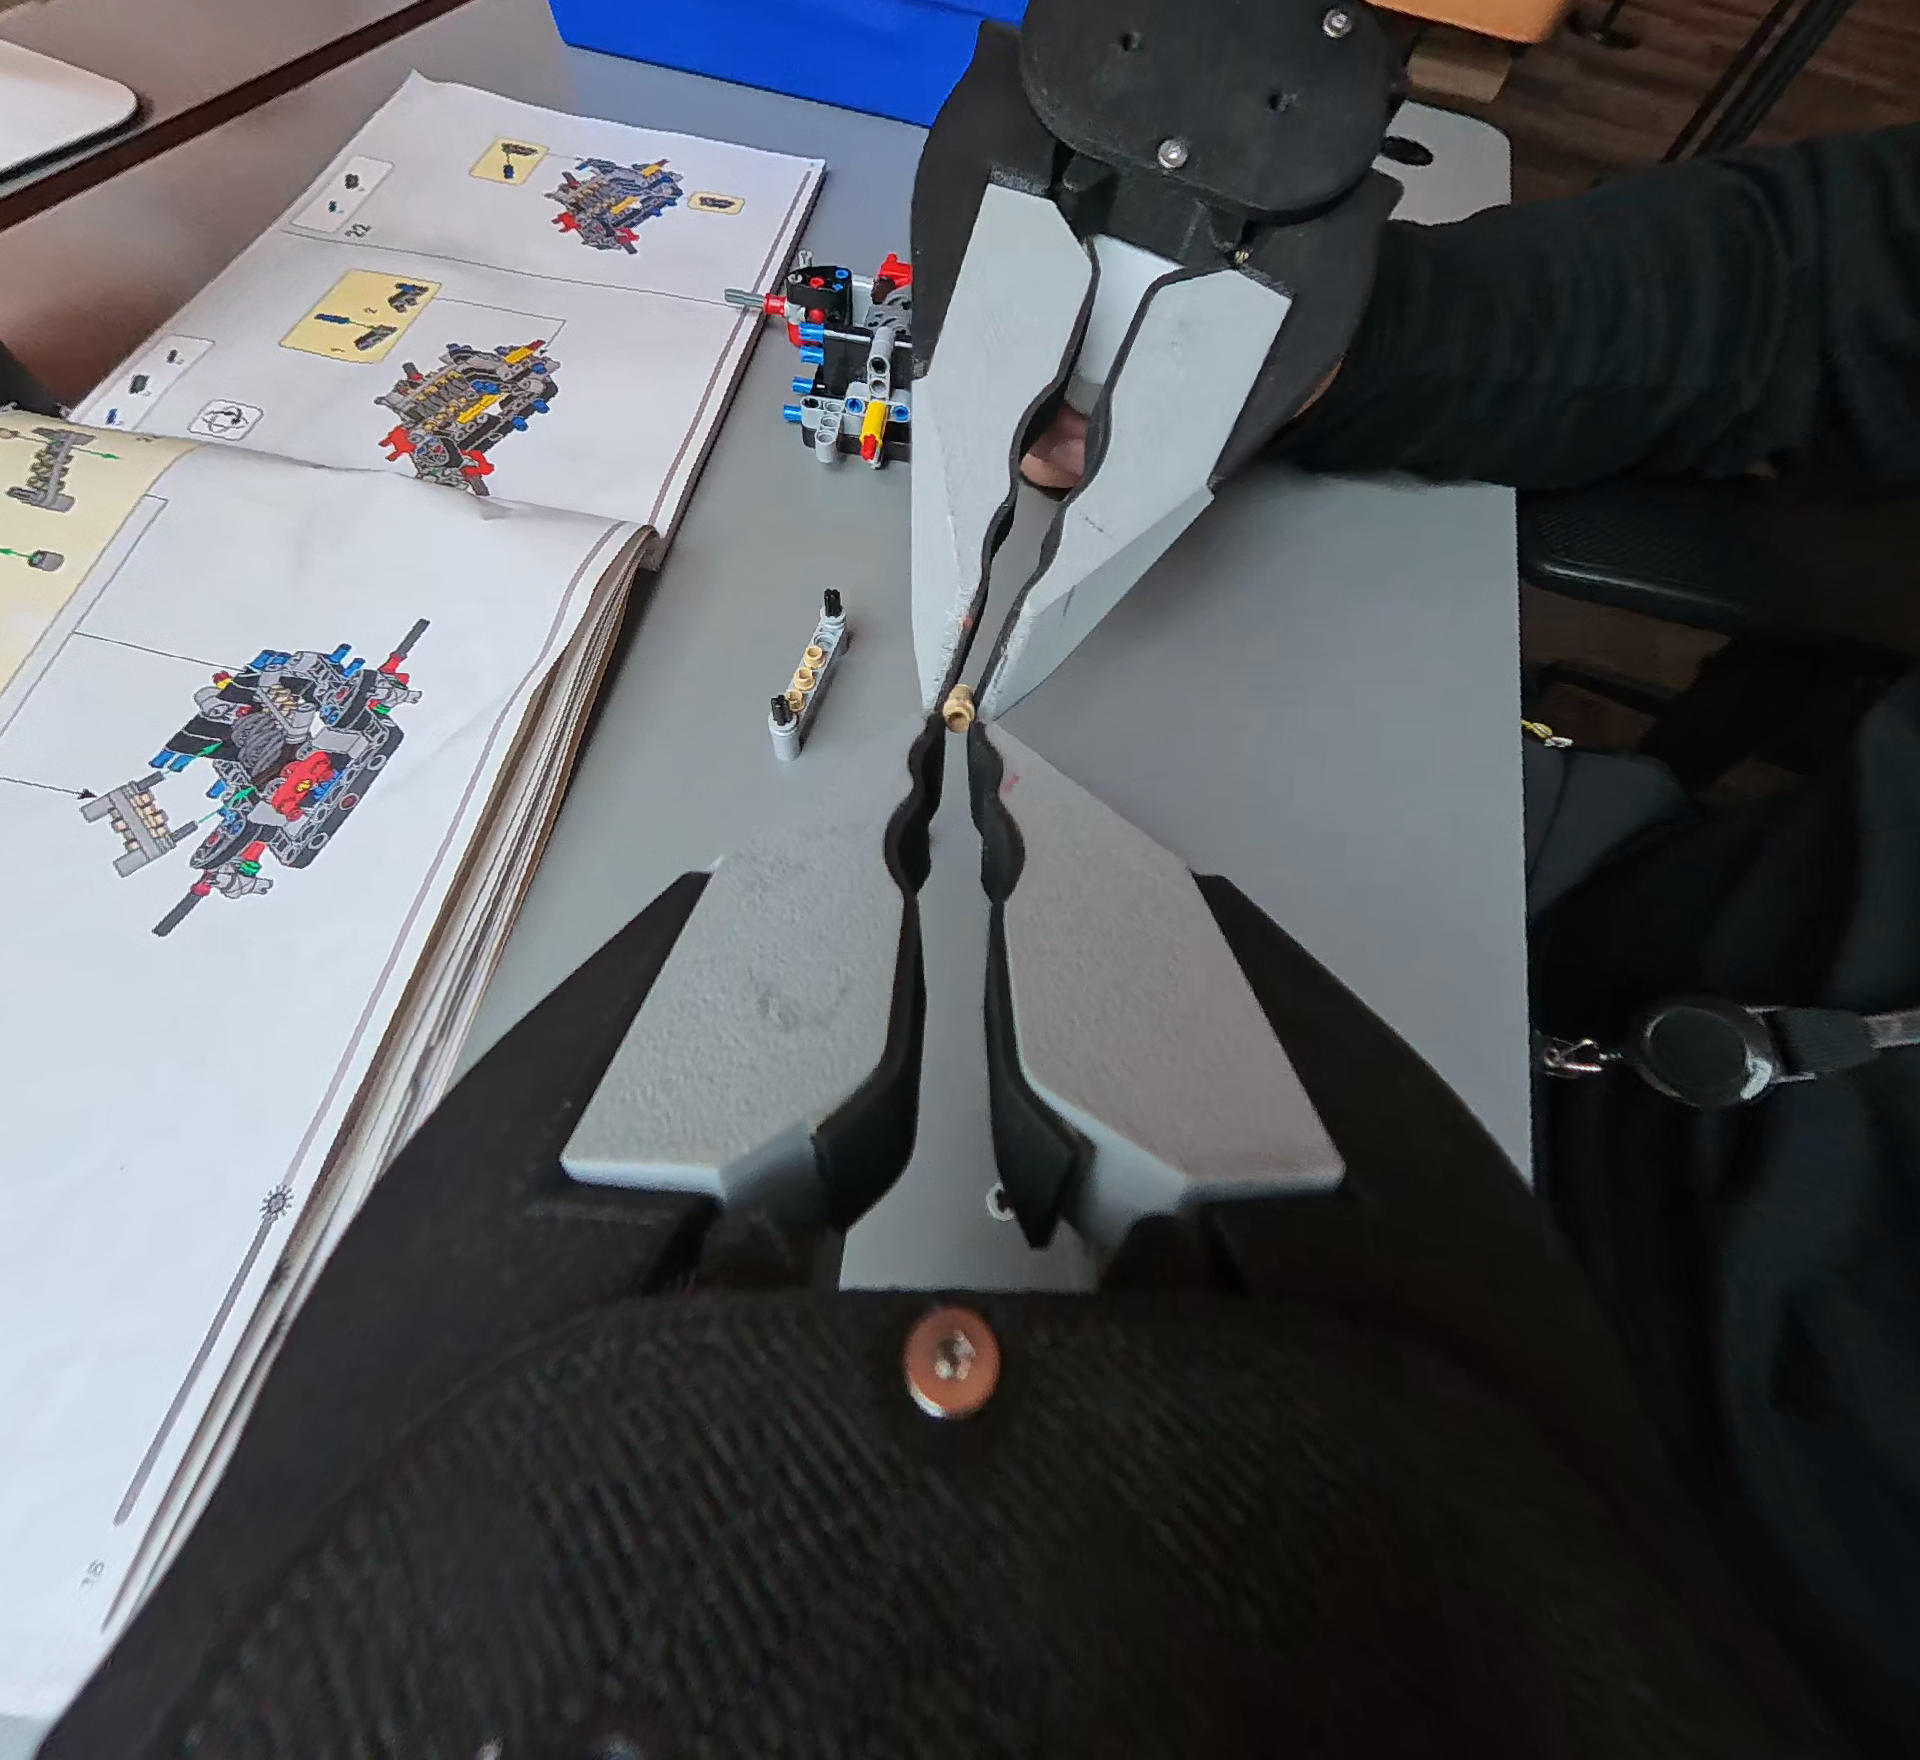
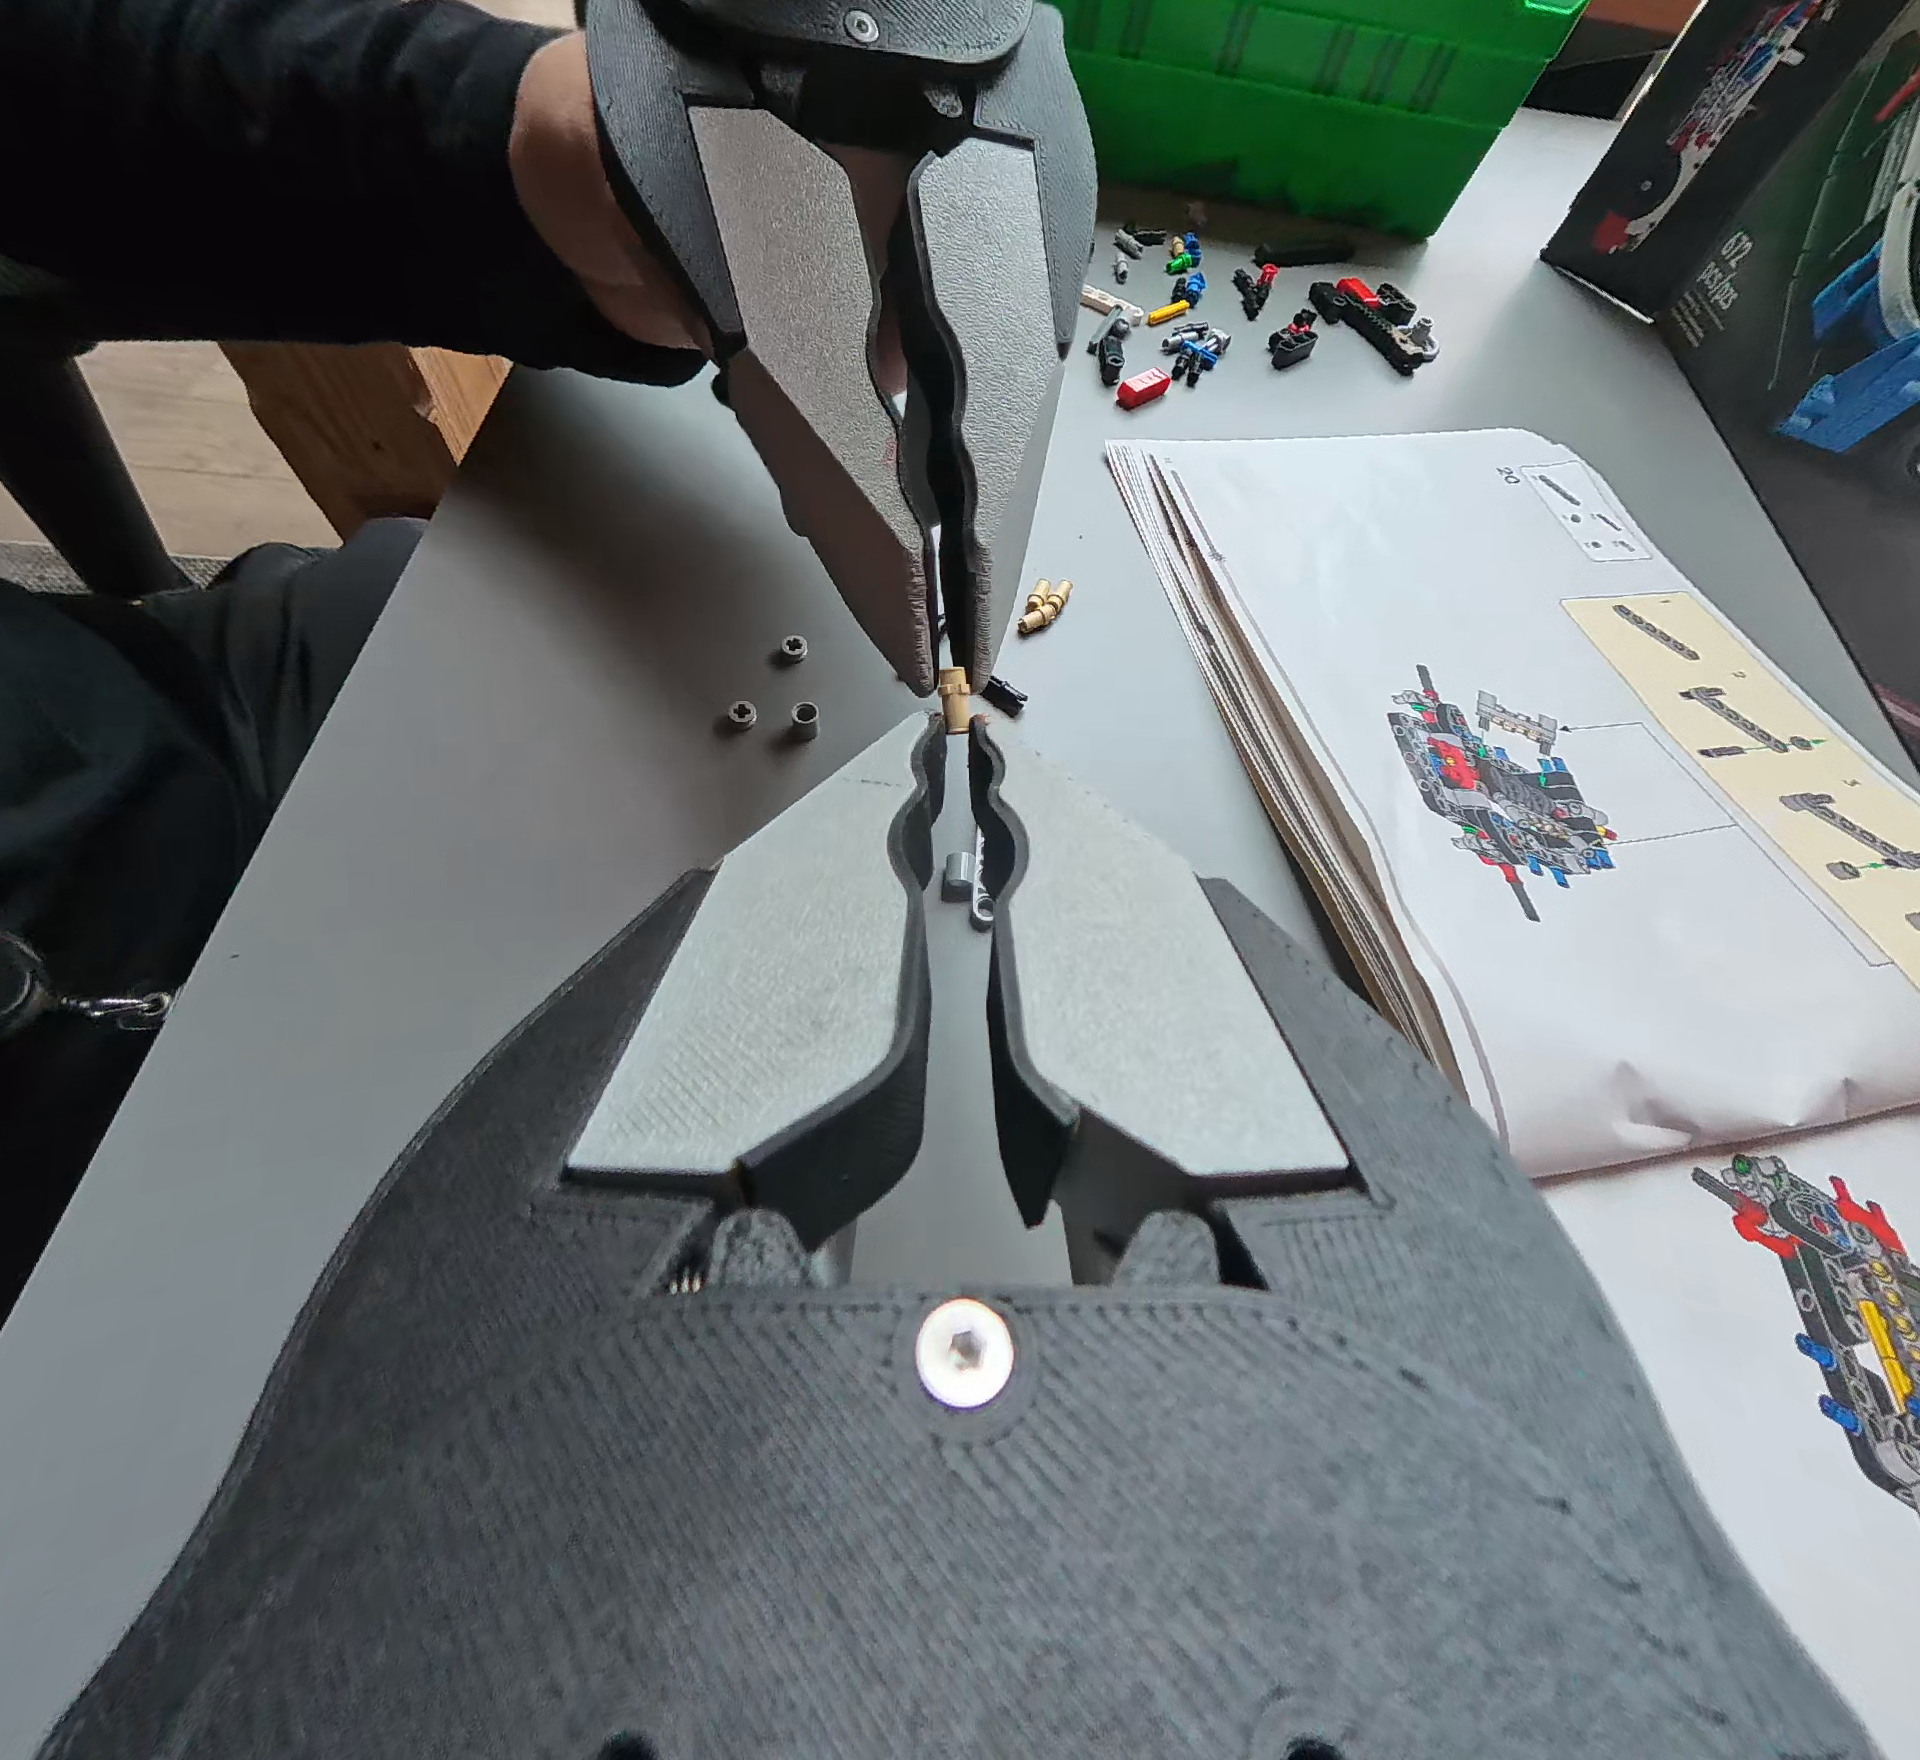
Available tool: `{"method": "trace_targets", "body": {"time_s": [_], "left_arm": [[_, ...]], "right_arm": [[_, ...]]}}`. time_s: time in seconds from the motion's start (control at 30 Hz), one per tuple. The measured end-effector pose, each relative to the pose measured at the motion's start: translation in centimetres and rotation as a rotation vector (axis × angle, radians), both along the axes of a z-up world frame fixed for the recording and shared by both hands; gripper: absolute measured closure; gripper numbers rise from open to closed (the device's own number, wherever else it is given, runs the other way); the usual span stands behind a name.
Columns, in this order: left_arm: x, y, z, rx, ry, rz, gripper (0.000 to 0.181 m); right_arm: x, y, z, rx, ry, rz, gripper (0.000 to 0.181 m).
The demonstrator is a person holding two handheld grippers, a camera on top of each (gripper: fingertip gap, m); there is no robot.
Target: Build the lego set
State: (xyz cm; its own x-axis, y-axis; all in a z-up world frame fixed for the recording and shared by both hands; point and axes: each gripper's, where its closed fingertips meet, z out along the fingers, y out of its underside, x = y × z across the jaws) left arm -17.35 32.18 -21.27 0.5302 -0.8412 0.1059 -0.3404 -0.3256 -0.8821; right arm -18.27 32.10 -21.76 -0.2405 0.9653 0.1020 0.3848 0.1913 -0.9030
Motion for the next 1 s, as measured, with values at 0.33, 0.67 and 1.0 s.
{"method": "trace_targets", "body": {"time_s": [0.33, 0.67, 1.0], "left_arm": [[0.7, -0.1, 0.2, -0.062, -0.079, -0.011, 0.179], [0.7, -0.2, -0.1, -0.105, -0.118, -0.021, 0.179], [0.6, -0.4, 0.2, -0.188, -0.19, -0.029, 0.179]], "right_arm": [[0.1, -0.5, -0.4, -0.031, -0.023, 0.027, 0.18], [0.0, -0.9, -0.9, -0.176, -0.073, 0.046, 0.18], [0.1, -1.3, -0.6, -0.296, -0.067, 0.082, 0.179]]}}
